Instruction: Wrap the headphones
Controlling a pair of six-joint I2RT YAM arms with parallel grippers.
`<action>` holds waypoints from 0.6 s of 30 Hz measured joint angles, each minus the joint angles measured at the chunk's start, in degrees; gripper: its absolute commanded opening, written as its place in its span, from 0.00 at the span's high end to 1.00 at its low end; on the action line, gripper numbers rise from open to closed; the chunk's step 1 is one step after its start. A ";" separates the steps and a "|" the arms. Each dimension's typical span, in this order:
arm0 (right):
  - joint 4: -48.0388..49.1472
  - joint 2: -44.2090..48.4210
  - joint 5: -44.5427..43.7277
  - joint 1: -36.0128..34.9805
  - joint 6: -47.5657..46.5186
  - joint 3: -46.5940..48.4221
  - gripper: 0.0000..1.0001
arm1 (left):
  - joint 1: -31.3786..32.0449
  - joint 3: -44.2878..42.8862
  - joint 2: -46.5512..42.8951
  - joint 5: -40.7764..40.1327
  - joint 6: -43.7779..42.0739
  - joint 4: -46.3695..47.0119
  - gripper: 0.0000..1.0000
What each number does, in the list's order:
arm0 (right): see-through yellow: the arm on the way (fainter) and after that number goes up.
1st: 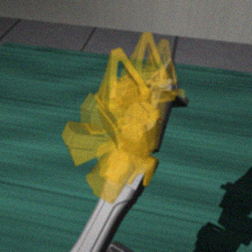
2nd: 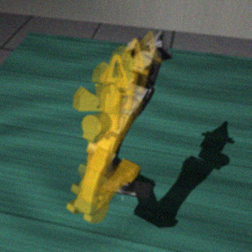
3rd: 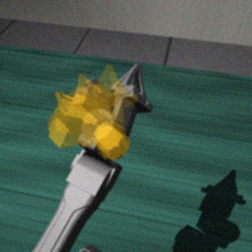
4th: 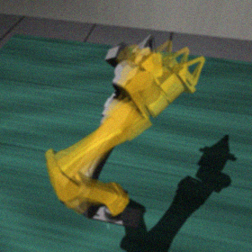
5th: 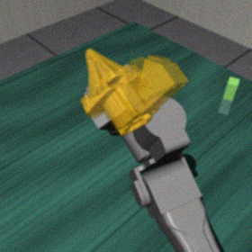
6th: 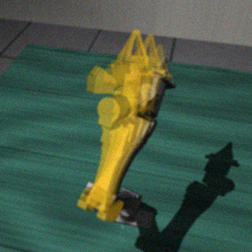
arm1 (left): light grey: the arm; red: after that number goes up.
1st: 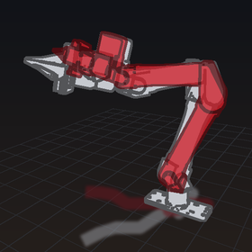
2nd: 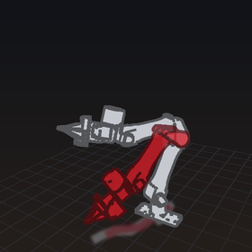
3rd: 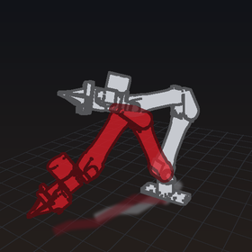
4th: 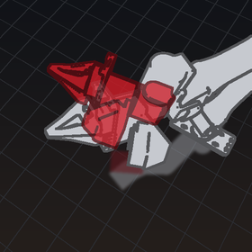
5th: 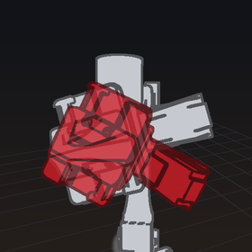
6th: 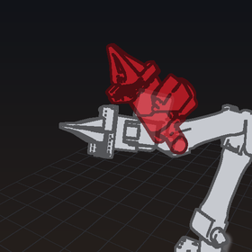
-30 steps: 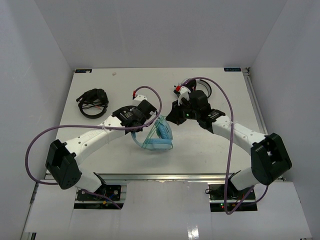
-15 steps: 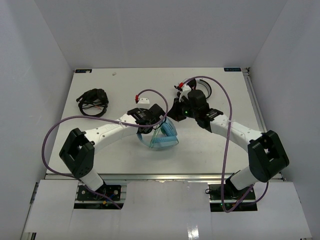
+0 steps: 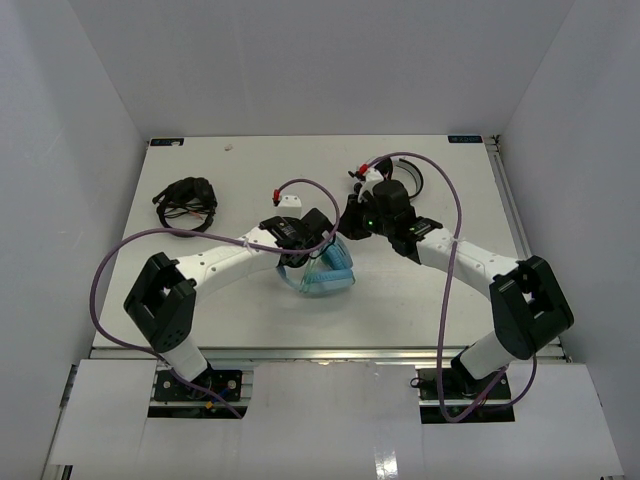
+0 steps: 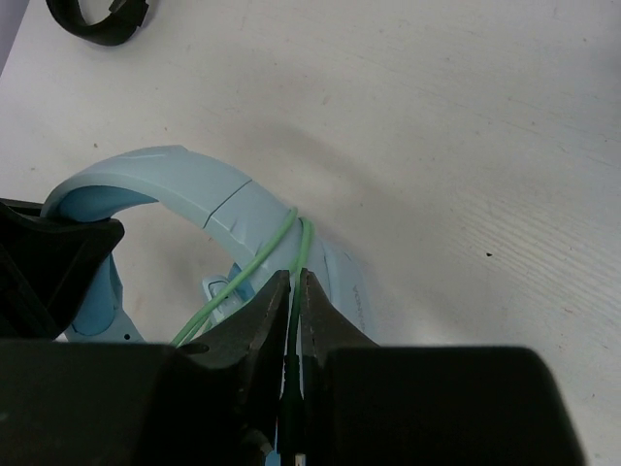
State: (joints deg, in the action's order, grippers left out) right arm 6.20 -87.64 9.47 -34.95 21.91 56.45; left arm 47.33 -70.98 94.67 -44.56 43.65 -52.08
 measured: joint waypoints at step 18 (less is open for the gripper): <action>0.19 0.65 -11.24 -7.17 -3.99 -0.12 0.87 | -2.74 0.04 2.16 -1.29 -0.43 0.59 1.00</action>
State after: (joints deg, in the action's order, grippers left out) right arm 6.39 -86.99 -1.77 -42.11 17.92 56.32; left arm 44.59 -70.94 96.84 -45.84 43.22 -51.49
